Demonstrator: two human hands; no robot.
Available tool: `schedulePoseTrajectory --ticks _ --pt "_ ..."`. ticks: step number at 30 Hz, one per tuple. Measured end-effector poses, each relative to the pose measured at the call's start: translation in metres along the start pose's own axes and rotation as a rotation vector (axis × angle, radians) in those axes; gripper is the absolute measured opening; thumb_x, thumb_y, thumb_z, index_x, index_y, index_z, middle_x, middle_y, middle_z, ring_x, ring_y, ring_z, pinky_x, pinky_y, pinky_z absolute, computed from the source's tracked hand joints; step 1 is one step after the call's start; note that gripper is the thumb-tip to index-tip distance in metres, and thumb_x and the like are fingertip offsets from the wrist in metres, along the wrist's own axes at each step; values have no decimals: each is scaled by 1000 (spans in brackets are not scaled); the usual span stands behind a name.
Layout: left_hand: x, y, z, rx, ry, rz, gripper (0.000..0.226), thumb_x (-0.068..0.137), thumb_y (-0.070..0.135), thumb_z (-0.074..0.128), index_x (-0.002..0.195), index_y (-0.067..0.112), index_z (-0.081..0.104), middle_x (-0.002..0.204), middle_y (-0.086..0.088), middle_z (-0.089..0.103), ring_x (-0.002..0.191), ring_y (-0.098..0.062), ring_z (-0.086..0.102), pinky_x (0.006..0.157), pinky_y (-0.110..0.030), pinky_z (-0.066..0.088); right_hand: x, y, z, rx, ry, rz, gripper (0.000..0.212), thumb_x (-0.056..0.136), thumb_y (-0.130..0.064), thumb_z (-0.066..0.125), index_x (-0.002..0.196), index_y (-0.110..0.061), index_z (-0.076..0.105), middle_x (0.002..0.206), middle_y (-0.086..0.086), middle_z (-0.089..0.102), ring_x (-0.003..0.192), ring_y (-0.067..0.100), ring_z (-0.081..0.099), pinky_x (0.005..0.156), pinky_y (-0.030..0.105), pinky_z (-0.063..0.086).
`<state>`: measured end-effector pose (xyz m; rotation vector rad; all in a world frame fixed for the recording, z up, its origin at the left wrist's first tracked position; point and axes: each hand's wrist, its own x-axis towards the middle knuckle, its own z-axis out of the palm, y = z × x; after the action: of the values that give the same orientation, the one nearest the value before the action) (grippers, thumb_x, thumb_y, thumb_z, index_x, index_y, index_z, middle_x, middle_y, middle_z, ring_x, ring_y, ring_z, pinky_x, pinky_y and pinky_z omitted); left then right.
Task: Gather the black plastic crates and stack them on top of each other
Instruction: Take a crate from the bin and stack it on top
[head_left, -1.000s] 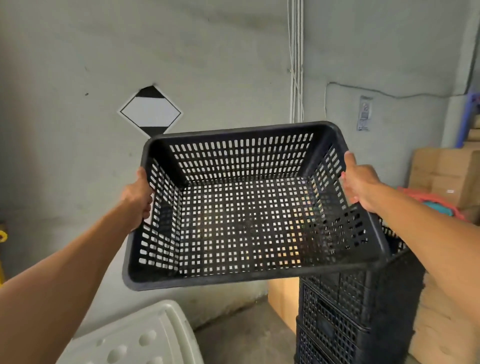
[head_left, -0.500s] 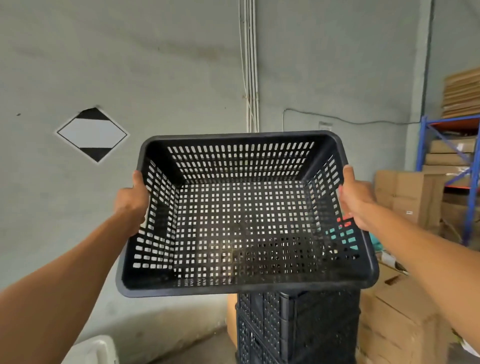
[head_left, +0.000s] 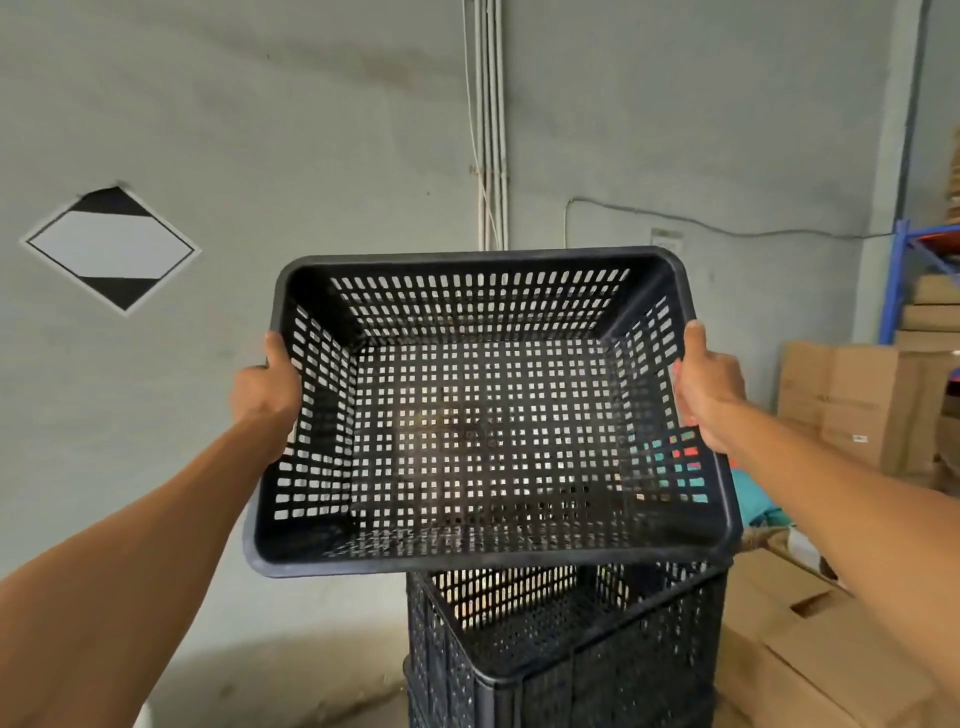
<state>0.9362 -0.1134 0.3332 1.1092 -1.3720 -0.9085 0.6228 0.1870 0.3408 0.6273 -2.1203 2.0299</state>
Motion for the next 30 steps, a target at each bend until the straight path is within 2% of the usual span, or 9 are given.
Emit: schedulePoseTrajectory --ticks 4,11,17,19,20,22,24,27,30 --pt "11 6 52 40 27 -11 93 91 74 21 120 -6 59 114 -24 65 100 -42 65 91 -55 54 59 23 11 8 -43 16 60 92 -72 27 68 -19 42 57 2 37 43 17 29 42 29 26" --pt "7 18 120 98 75 -19 92 92 72 22 128 -6 55 121 -22 62 105 -42 63 95 -55 52 142 66 22 15 -102 61 61 92 -71 27 73 -16 46 61 4 44 43 19 35 42 27 30" --pt "-16 20 162 153 159 -39 89 94 69 24 133 -7 49 126 -24 61 112 -42 62 99 -55 49 206 91 32 -17 -237 53 61 98 -65 25 73 -13 48 58 5 44 45 21 39 47 30 35" --pt "-22 20 171 164 178 -63 89 94 70 25 131 -6 53 126 -23 63 113 -41 63 98 -54 50 228 99 34 -32 -293 79 62 97 -65 25 73 -13 49 61 6 48 47 22 42 49 30 37" --pt "-24 20 174 175 183 -70 88 93 70 26 128 -5 56 125 -23 65 108 -40 65 95 -53 52 238 104 36 -31 -322 102 62 97 -64 26 74 -12 50 64 6 50 49 21 43 51 30 38" --pt "-30 22 182 214 202 -73 82 95 66 28 120 -5 61 114 -23 68 76 -31 64 74 -44 56 255 113 38 -32 -390 130 59 99 -61 27 78 -11 52 69 6 52 52 20 44 54 32 39" --pt "-38 27 190 262 200 -87 74 99 60 29 111 -4 64 90 -17 65 56 -22 49 53 -32 45 267 119 38 -37 -453 146 55 101 -56 29 81 -10 52 67 6 48 50 19 38 50 32 34" --pt "-45 37 197 307 178 -102 64 102 52 30 102 -3 63 77 -10 55 52 -21 42 49 -28 36 279 123 39 -37 -525 171 51 103 -48 30 80 -8 51 62 5 42 46 18 31 45 31 27" --pt "-46 42 200 326 151 -104 41 104 34 32 94 4 58 71 -10 52 49 -19 36 48 -25 30 288 122 44 -33 -613 187 48 104 -43 30 81 -7 50 57 4 37 44 18 27 43 30 24"
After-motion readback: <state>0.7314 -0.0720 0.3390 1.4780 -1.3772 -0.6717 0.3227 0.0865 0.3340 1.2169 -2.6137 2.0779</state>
